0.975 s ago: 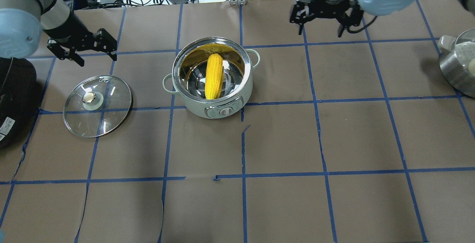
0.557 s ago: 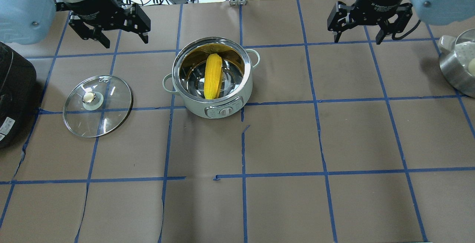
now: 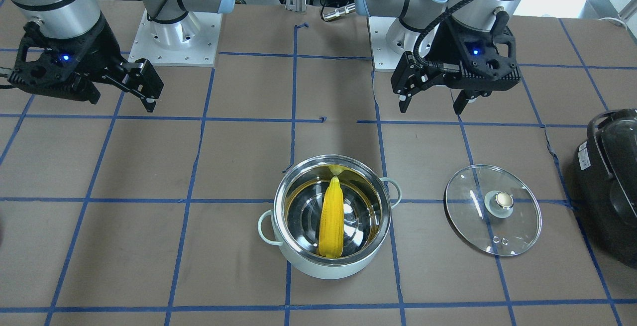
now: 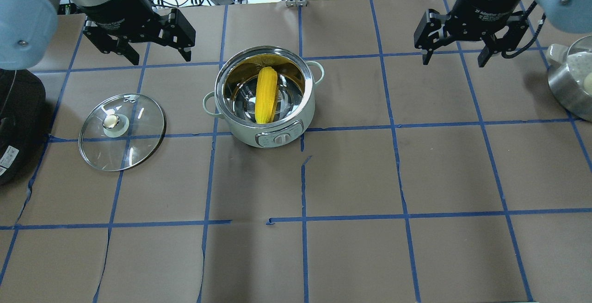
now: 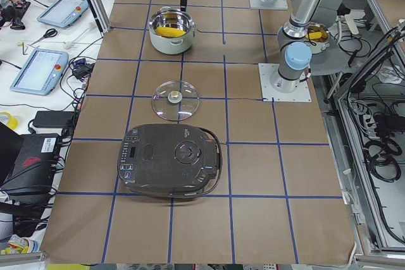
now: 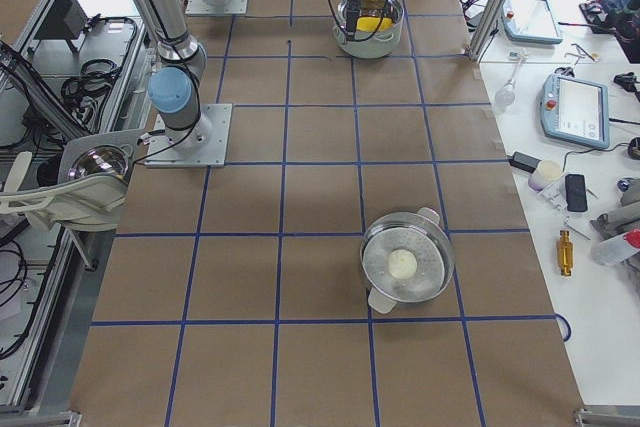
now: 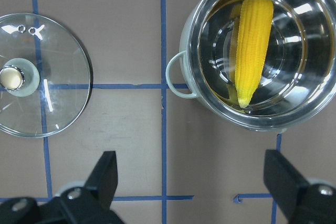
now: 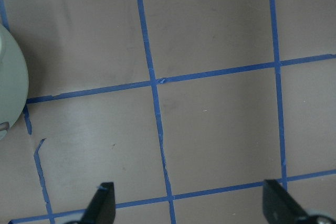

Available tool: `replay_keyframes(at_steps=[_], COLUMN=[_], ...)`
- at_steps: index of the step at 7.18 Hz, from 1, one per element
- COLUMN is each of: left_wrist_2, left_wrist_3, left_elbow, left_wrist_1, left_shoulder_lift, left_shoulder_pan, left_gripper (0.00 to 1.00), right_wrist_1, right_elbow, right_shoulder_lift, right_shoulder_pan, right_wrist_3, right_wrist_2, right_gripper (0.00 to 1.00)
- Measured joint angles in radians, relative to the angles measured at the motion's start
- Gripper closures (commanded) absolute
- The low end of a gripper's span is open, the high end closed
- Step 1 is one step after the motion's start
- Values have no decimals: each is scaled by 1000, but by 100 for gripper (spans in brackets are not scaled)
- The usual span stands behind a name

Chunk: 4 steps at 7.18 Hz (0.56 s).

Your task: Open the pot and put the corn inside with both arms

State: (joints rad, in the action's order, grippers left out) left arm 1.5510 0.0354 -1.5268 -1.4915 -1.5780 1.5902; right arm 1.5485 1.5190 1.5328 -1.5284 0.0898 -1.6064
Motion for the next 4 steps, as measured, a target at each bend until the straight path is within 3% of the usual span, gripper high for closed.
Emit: replay_keyframes(at_steps=[4], left_wrist_2=[3], left_wrist_3=[0], left_elbow=[-22], left_wrist_1=[-28], left_shoulder_lift=[31], left_shoulder_pan=[1], left_gripper=[0], right_wrist_1=[-52], right_elbow=[-8], right_shoulder_lift=[3], right_shoulder_pan=[-1], right_wrist_3=[-10], right_wrist_2=[8], right_gripper=[0])
